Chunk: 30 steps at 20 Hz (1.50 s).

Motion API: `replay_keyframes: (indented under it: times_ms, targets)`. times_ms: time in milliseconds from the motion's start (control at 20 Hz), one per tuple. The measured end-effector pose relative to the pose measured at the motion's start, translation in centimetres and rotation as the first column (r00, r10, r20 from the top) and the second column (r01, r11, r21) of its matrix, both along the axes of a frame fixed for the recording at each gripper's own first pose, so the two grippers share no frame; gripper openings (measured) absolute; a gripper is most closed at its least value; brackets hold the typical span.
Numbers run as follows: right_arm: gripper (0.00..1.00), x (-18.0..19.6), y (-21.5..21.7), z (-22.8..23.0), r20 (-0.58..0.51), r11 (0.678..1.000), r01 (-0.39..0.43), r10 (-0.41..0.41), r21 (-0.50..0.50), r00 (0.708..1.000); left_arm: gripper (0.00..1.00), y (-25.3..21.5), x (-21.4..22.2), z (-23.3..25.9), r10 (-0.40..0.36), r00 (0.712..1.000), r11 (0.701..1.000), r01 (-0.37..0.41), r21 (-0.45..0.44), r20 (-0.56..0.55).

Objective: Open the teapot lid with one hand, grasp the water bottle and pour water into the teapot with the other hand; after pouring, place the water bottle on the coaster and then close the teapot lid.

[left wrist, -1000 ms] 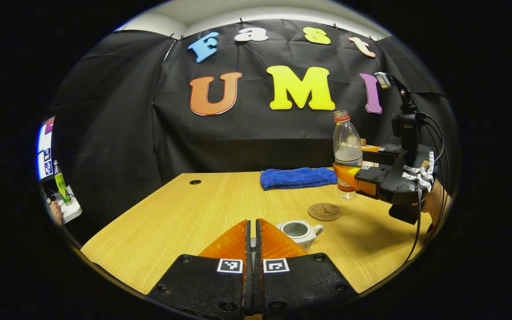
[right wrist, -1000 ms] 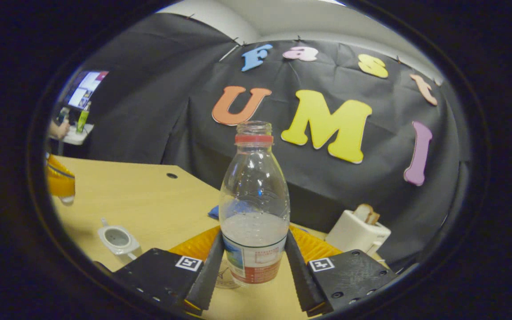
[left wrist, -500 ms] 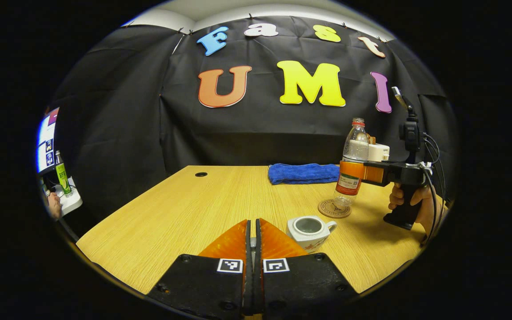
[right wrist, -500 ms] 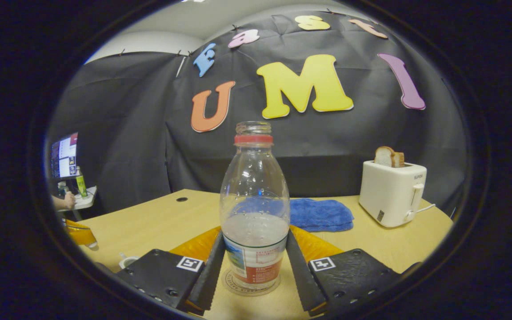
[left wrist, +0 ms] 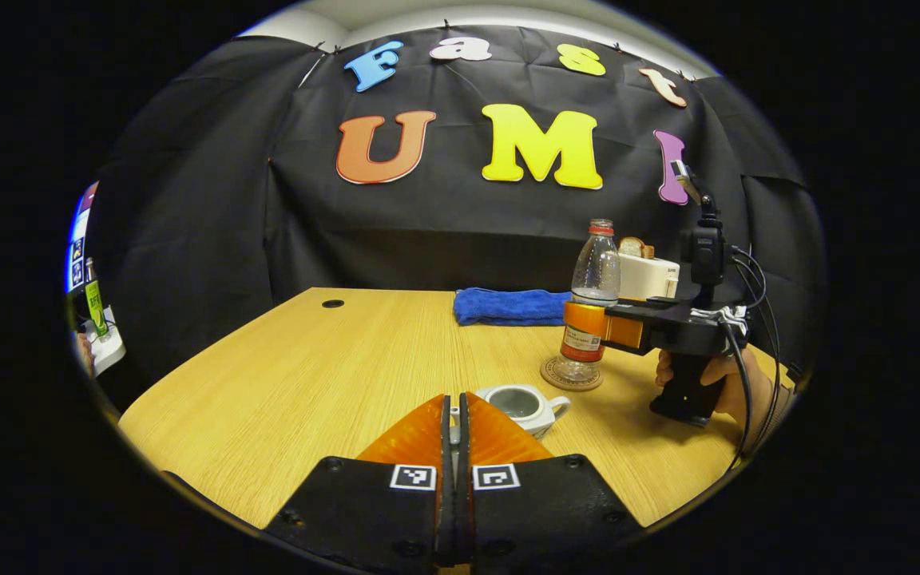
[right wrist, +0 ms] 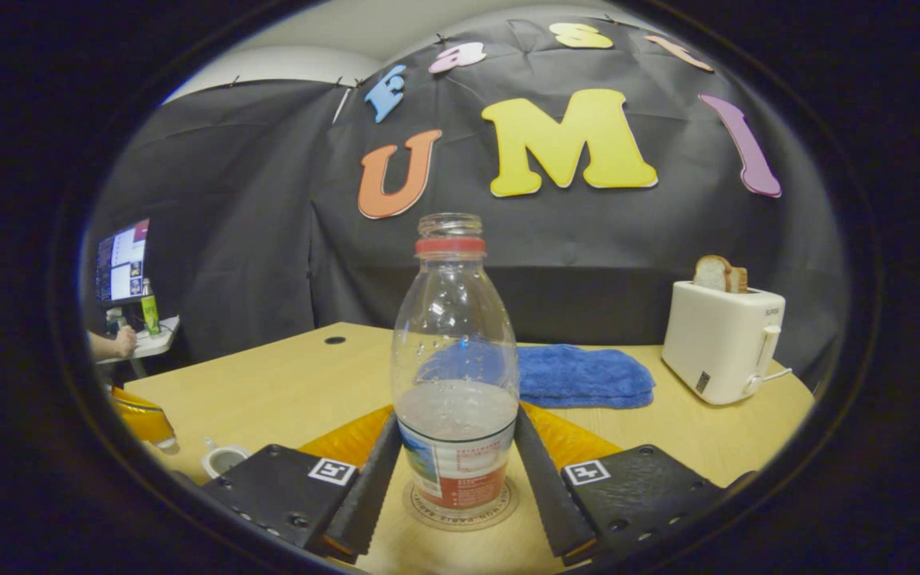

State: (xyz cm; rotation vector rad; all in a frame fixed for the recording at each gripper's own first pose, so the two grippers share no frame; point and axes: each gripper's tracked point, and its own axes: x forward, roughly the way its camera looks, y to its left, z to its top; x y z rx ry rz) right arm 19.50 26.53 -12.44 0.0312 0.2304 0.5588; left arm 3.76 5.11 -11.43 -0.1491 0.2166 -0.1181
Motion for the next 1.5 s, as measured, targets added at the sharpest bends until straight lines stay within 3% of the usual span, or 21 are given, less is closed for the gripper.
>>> replay_keyframes:
  times_ms: [50,100,700,1100,1400,1450,1500]
  targets:
    - [0.96,-0.1,0.0,0.2,0.001,1.000,-0.004,0.004,0.010,1.000,0.03,-0.1,0.0,0.0,0.001,1.000,1.000,-0.001,0.001,0.003]
    - [0.98,-0.3,-0.3,0.7,0.015,1.000,0.001,-0.001,0.012,1.000,0.03,-0.3,0.1,0.2,0.001,1.000,1.000,-0.001,-0.002,0.008]
    - [0.97,-6.3,-6.5,6.7,0.175,0.994,0.025,-0.044,0.109,0.984,0.03,-3.3,1.4,3.2,-0.019,0.994,0.999,0.023,-0.046,0.105]
    - [0.96,-10.6,-11.6,7.7,0.233,0.984,0.068,-0.106,0.164,0.967,0.03,-4.1,4.5,1.8,-0.014,0.997,0.999,0.018,-0.045,0.075]
    - [0.96,-12.6,-12.1,8.5,0.236,0.980,0.055,-0.101,0.193,0.967,0.03,-5.0,6.1,0.9,-0.031,0.998,0.999,0.030,0.014,0.057]
    - [0.99,-13.0,-11.9,8.8,0.247,0.979,0.045,-0.094,0.198,0.964,0.03,-5.2,6.2,0.6,-0.032,0.998,0.999,0.031,0.015,0.049]
    - [0.96,-13.4,-11.8,9.2,0.260,0.979,0.041,-0.093,0.200,0.961,0.03,-5.1,6.3,0.6,-0.029,0.998,0.999,0.028,0.020,0.049]
